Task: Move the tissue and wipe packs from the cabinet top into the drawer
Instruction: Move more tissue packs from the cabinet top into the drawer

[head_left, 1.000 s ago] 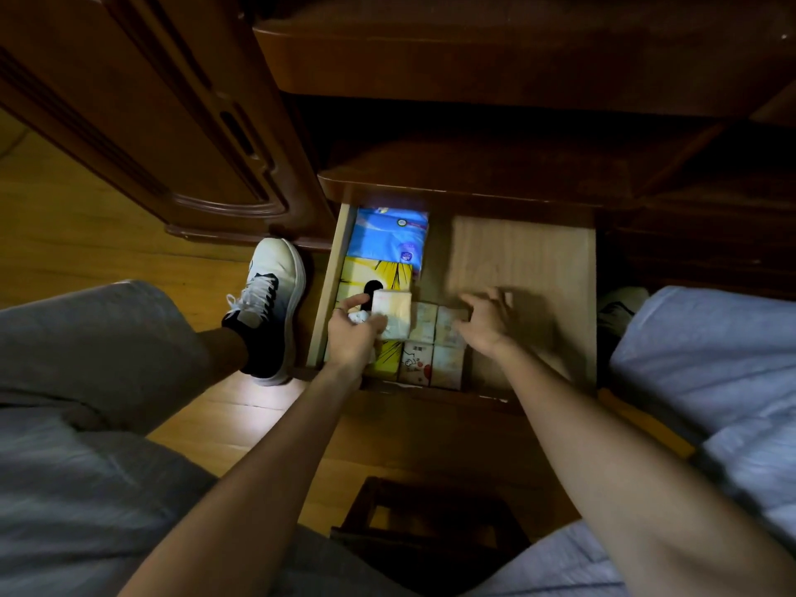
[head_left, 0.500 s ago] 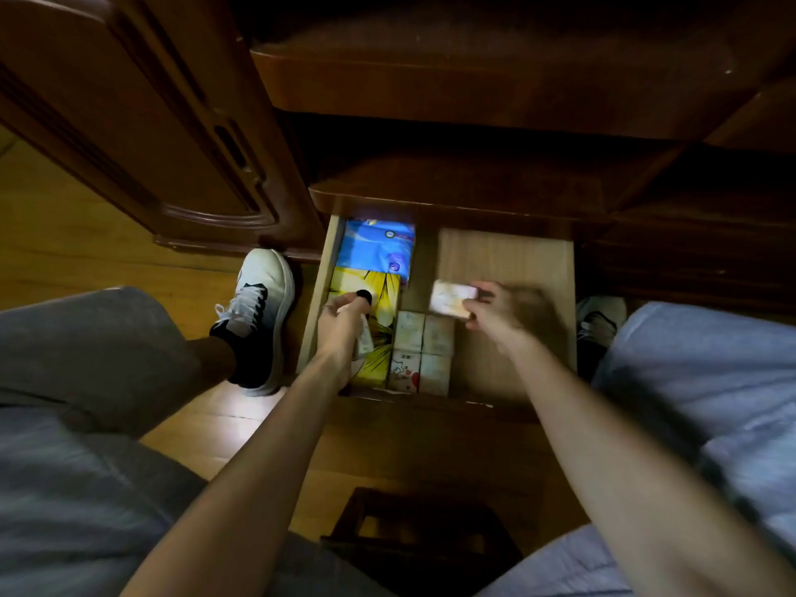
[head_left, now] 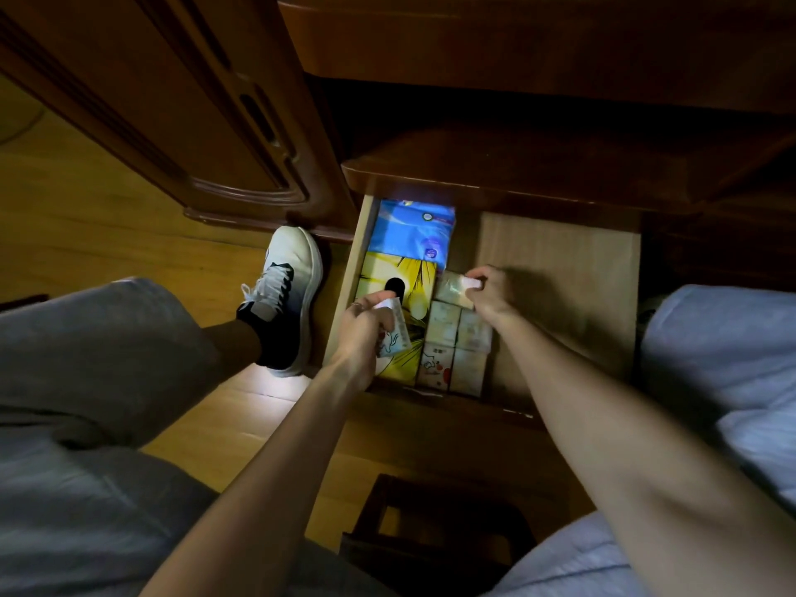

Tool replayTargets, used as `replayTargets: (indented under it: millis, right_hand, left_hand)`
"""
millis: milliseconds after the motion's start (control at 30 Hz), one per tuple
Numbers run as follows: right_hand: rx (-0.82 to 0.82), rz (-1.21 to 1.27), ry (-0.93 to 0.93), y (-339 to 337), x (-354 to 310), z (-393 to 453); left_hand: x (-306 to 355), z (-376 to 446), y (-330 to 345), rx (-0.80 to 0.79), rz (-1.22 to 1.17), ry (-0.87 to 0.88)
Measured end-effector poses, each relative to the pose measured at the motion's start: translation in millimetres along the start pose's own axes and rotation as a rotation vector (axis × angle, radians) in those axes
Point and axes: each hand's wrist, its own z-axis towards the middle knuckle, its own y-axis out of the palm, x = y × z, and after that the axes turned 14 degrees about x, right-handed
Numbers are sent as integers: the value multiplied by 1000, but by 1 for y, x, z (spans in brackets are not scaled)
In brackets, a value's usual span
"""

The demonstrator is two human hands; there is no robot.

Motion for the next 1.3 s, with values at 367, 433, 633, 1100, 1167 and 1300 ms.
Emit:
replayTargets:
  millis: [367, 433, 633, 1100, 1167, 1300]
  right_hand:
    - [193, -104, 200, -70, 32, -1]
    - [18, -341, 221, -84, 50, -18]
    - [-261, -859, -10, -89, 46, -50]
    - [-189, -720, -135, -100, 35, -60]
    - [-206, -277, -82, -105, 23, -53]
    - [-522, 19, -30, -111, 9, -56]
  left_hand:
    - [1, -6, 25, -22, -24, 66]
    - [-4, -6, 31, -35, 9, 62]
    - [-17, -10, 37, -76, 73, 85]
    - [-34, -24, 57, -167, 336, 223]
    - [-35, -24, 62, -171, 325, 206]
    - [-39, -24, 70, -165, 337, 292]
